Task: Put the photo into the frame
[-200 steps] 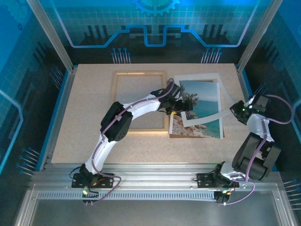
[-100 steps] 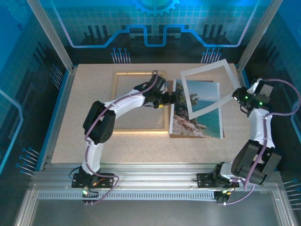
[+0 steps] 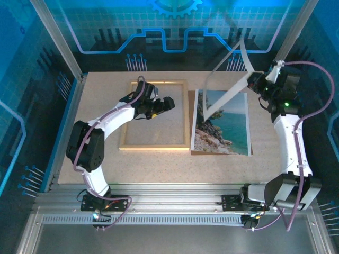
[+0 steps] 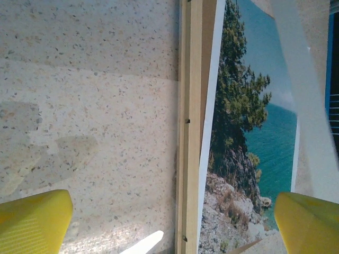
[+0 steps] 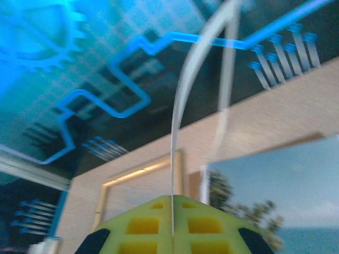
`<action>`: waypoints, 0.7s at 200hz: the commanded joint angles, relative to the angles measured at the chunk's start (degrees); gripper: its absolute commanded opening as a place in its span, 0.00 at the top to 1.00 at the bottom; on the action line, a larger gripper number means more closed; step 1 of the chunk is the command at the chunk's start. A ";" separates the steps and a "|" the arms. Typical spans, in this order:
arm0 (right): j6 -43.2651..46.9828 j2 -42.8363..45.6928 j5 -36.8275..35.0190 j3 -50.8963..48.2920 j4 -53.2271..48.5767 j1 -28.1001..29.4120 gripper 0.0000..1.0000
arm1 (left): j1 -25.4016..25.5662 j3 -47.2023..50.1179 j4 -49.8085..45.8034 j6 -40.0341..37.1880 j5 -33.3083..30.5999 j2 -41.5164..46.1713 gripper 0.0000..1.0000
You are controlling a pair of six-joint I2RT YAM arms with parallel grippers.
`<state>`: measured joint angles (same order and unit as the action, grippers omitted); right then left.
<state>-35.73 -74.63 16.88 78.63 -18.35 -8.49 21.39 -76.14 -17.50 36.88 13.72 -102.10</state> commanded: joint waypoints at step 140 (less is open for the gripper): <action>-8.99 -18.15 -1.65 12.27 24.48 27.28 1.00 | -25.09 24.64 8.04 2.09 -1.75 21.08 0.01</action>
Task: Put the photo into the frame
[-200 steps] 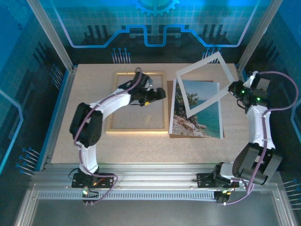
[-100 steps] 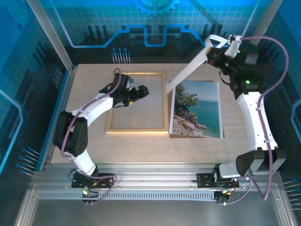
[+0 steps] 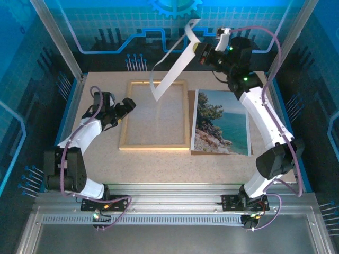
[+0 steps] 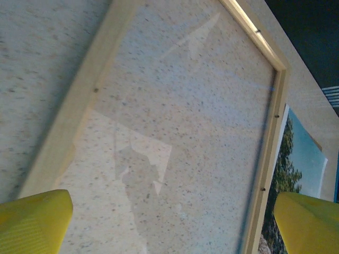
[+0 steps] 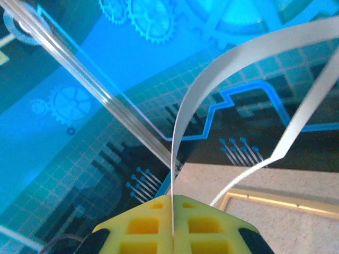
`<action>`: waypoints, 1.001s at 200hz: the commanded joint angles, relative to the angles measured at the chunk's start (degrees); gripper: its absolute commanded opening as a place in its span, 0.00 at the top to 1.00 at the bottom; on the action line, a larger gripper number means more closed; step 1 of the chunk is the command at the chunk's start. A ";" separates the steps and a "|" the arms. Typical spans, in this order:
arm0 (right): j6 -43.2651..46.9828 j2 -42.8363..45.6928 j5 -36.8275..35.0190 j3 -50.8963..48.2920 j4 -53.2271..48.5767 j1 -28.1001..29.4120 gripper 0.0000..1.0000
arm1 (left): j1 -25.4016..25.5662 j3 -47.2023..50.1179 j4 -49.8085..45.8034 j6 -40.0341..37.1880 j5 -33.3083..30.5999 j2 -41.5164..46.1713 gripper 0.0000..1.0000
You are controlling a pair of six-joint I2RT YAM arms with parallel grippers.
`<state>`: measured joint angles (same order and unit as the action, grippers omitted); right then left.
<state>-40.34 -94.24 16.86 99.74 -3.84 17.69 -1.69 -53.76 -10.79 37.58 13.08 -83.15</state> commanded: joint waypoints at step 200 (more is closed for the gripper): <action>-18.53 17.32 -24.21 -48.54 15.86 9.10 1.00 | -3.75 7.76 3.15 -0.31 -3.56 -3.38 0.01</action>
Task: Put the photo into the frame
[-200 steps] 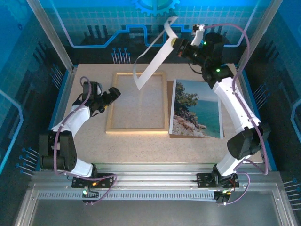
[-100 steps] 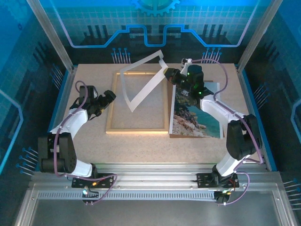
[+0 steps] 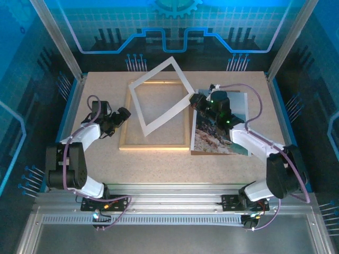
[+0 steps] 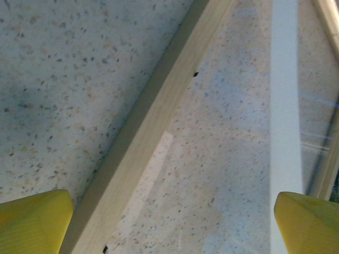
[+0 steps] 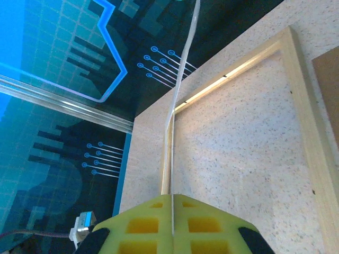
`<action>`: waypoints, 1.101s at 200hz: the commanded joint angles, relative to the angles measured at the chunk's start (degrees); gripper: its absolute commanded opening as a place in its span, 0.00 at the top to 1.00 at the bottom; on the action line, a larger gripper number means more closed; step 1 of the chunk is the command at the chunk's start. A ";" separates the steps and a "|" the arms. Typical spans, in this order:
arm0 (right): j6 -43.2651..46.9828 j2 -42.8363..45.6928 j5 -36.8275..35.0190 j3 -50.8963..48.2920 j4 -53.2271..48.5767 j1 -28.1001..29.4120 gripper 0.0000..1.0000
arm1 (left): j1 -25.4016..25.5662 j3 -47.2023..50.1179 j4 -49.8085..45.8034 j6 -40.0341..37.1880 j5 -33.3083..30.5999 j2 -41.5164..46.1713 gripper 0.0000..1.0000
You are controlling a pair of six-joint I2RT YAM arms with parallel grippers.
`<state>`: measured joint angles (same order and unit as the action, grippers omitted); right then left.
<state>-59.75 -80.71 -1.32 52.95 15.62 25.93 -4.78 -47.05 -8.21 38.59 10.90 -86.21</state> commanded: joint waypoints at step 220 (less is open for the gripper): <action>-10.85 5.81 -33.94 -9.96 -7.07 16.69 1.00 | 5.09 6.69 5.96 3.25 5.11 -1.99 0.01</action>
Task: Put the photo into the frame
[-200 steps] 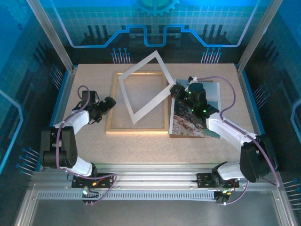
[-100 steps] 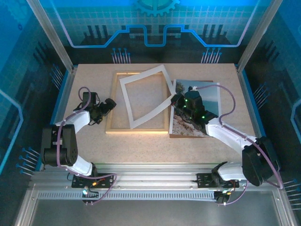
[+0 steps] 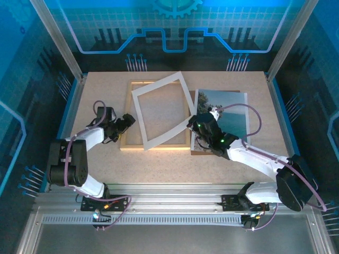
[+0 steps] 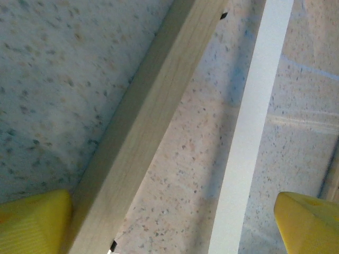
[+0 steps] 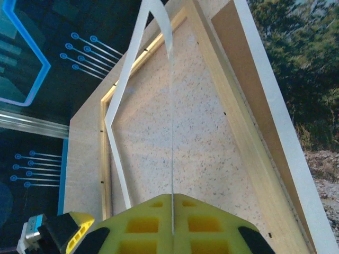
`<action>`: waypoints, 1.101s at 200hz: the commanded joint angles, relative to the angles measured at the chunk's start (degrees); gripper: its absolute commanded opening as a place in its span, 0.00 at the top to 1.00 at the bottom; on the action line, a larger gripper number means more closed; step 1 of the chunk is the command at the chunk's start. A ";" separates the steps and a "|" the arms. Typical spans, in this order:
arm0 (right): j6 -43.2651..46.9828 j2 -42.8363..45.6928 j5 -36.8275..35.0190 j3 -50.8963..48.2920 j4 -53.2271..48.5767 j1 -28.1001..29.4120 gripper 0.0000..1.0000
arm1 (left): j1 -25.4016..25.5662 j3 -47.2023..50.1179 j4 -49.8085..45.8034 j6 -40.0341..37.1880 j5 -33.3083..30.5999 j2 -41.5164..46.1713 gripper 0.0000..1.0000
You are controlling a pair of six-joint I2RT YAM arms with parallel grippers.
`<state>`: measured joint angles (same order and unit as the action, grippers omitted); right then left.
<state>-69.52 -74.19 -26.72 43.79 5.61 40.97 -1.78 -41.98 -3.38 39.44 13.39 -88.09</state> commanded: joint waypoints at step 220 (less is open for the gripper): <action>0.11 -0.94 -9.41 -3.01 8.83 -0.16 0.99 | 4.26 2.26 -0.64 2.20 1.06 2.92 0.01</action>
<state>-71.50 -75.02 -33.04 40.80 11.75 42.28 1.78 -38.94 -2.72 42.04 13.30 -85.54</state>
